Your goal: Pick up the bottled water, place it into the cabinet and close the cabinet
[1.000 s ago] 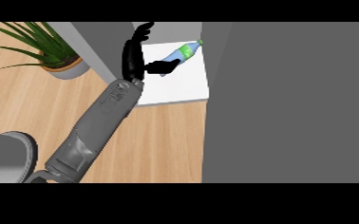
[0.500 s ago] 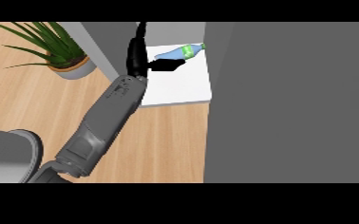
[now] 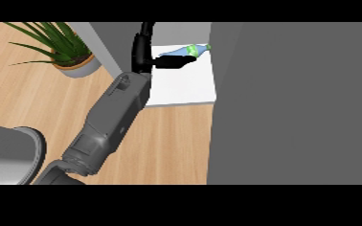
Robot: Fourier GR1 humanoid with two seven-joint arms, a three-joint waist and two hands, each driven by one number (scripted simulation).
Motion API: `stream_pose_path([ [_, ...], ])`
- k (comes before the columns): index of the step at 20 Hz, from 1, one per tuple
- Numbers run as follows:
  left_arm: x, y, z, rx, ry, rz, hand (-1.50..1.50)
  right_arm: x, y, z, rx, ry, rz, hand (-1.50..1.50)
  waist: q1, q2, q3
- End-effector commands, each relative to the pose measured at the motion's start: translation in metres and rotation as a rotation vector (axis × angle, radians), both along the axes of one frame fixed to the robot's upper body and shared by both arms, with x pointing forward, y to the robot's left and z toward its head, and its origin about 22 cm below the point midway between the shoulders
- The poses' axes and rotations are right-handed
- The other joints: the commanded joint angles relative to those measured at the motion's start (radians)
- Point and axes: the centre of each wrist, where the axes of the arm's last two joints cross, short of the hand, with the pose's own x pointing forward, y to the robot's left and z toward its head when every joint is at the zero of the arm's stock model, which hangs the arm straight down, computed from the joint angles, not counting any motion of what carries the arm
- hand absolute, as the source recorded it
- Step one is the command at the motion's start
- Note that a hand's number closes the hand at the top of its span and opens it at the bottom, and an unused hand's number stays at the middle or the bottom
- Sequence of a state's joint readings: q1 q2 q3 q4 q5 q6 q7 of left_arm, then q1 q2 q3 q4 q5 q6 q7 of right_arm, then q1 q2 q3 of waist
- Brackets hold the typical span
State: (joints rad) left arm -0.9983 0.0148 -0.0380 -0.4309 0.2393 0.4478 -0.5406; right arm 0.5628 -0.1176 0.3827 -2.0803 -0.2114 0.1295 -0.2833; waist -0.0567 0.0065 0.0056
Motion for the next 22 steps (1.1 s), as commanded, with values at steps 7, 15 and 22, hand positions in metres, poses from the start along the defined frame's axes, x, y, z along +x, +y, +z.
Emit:
stream_pose_path([
  [7, -0.013, 0.037, -0.032, -0.111, -0.066, -0.116, -1.50, 0.003, -0.003, 0.009, 0.000, 0.010, -0.031, -1.50, 0.053, -0.005, -0.006],
  [15, -0.033, 0.019, -0.015, -0.169, -0.088, -0.210, -1.50, -0.005, -0.005, 0.001, -0.017, 0.036, -0.066, -1.50, 0.079, -0.018, -0.005],
  [22, -0.076, 0.012, -0.009, -0.265, -0.057, -0.292, -1.50, 0.001, 0.002, 0.018, -0.014, 0.043, -0.057, -1.50, 0.092, -0.019, -0.005],
])
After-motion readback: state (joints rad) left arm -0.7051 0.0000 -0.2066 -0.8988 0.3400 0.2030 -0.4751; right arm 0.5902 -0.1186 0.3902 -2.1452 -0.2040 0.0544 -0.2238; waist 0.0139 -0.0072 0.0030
